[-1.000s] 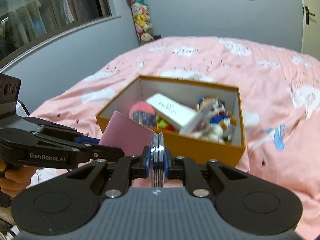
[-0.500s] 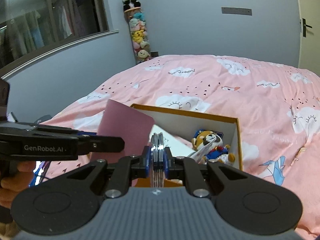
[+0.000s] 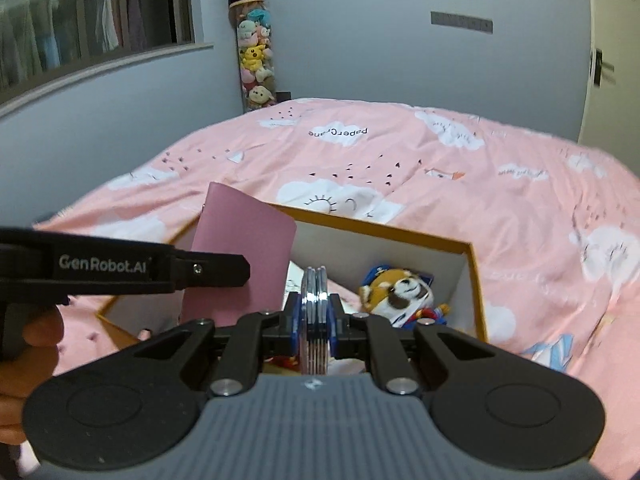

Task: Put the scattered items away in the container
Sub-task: 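Carry the pink phone case and round mirror over the box, then lower both items into the box and open both grippers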

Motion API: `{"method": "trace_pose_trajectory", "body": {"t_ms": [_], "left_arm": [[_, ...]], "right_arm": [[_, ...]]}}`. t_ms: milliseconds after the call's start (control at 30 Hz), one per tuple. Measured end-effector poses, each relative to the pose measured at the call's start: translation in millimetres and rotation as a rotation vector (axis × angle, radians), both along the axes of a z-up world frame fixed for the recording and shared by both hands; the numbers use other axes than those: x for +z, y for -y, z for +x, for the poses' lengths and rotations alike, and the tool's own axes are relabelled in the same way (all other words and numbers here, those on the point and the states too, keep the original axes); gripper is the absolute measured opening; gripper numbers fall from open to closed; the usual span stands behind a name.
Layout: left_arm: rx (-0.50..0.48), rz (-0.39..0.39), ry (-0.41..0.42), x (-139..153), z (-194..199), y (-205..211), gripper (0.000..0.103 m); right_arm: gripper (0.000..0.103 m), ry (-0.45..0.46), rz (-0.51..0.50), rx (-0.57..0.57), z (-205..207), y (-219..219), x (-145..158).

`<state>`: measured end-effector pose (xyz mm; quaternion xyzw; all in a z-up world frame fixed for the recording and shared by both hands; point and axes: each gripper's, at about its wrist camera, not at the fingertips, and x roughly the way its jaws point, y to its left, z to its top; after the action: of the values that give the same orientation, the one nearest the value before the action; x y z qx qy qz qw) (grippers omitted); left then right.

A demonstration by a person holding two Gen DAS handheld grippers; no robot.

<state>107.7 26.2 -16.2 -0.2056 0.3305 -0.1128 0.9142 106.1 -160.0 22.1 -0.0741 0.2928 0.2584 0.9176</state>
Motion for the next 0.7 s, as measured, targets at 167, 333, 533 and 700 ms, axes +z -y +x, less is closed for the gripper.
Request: {"method": "trace_pose_trajectory", "body": {"t_ms": [167, 333, 533, 700], "left_arm": [[0.008, -0.038, -0.033, -14.6, 9.9, -5.8, 0.02], [0.012, -0.052, -0.072, -26.9, 17.5, -9.5, 0.02], [0.018, -0.076, -0.111, -37.7, 22.4, -14.8, 0.02], [0.018, -0.082, -0.117, -38.2, 23.3, -17.0, 0.021]], "right_arm": [[0.014, 0.008, -0.058, 0.007, 14.2, -12.0, -11.9], [0.014, 0.015, -0.094, 0.027, 19.3, -21.4, -21.5], [0.014, 0.004, -0.111, 0.043, 21.8, -29.2, -30.0], [0.014, 0.006, -0.118, 0.05, 22.6, -34.2, -33.4]]}}
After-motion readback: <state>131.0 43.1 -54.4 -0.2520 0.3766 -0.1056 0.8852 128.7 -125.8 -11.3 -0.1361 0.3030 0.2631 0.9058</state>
